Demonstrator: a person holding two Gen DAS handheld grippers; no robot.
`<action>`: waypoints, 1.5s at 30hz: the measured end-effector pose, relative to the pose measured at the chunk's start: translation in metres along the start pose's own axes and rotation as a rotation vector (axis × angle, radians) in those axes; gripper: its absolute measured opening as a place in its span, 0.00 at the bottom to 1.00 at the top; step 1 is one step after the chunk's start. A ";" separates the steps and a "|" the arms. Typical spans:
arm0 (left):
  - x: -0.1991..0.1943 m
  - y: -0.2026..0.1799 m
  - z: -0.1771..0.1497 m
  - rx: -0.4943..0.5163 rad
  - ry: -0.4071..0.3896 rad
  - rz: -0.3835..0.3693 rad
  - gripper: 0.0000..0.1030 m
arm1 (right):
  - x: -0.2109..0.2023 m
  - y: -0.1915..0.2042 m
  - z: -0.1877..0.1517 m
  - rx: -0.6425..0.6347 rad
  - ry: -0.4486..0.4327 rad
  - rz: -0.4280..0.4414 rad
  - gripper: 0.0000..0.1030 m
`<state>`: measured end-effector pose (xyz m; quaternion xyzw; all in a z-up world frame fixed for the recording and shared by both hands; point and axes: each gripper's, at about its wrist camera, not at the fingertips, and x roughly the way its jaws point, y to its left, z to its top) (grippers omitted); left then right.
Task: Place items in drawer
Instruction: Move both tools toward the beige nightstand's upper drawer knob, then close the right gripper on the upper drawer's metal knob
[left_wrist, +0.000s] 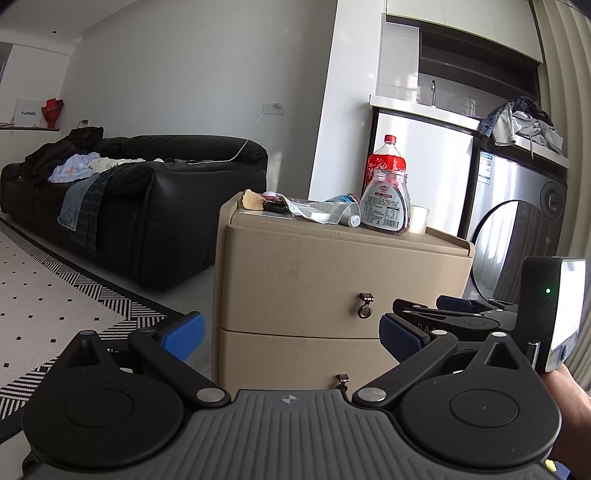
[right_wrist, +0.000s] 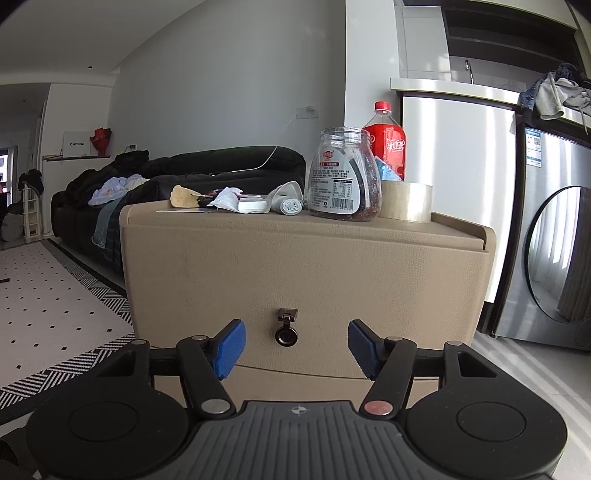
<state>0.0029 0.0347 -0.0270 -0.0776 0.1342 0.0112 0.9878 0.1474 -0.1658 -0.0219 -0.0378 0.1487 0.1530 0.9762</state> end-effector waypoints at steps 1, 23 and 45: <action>0.001 0.000 -0.001 -0.001 0.002 0.000 1.00 | 0.002 0.001 0.001 -0.002 -0.003 0.003 0.63; 0.013 0.006 -0.003 -0.001 0.018 0.006 1.00 | 0.085 0.005 0.002 0.038 0.038 -0.029 0.48; 0.022 0.006 -0.006 -0.007 0.037 -0.011 1.00 | 0.100 0.013 -0.009 0.028 0.040 -0.053 0.18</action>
